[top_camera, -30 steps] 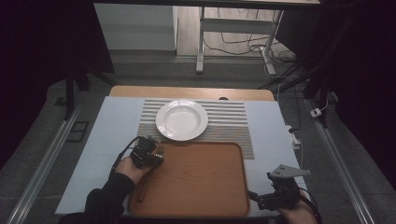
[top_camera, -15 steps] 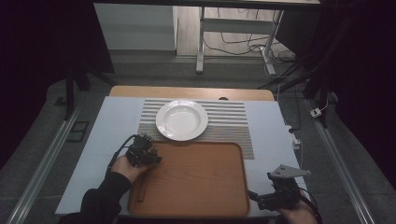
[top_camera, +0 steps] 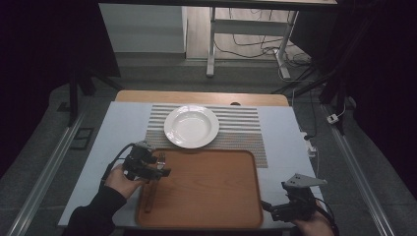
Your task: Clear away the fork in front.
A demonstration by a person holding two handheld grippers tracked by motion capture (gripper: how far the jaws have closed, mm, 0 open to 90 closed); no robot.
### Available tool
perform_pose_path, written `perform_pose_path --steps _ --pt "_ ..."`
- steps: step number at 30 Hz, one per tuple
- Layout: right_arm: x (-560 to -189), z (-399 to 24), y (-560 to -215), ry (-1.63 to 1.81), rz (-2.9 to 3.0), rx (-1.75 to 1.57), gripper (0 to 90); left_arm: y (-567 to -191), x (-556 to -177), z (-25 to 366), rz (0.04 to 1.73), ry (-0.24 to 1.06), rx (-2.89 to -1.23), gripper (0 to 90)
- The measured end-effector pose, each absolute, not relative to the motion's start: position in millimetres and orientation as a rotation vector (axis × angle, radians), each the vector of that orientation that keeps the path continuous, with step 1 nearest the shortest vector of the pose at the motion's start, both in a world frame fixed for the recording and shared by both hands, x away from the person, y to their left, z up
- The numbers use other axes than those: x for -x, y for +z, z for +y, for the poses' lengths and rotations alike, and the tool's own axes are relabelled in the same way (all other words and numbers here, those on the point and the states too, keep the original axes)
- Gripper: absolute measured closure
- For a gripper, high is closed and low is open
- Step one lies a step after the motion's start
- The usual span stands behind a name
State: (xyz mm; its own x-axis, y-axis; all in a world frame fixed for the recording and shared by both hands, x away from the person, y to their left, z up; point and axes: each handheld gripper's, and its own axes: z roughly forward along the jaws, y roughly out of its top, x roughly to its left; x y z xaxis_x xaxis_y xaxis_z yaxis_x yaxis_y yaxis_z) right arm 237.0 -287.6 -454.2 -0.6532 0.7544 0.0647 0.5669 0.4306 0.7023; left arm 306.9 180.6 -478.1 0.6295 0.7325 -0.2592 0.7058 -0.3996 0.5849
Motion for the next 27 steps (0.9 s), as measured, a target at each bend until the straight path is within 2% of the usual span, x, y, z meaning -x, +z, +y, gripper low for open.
perform_pose_path --steps 11,18,27 --pt "-237.0 -287.6 -454.2 1.041 2.426 -1.148 0.7 -466.8 -280.3 204.0 1.089 0.115 -2.106 3.6" --pt "-237.0 -287.4 -454.2 1.040 2.425 -1.150 0.7 -464.3 -259.2 220.7 1.104 0.134 -2.051 0.2" --pt "-237.2 -287.7 -454.2 1.043 2.423 -1.152 0.7 -467.0 -232.3 239.1 1.125 0.145 -2.000 0.0"
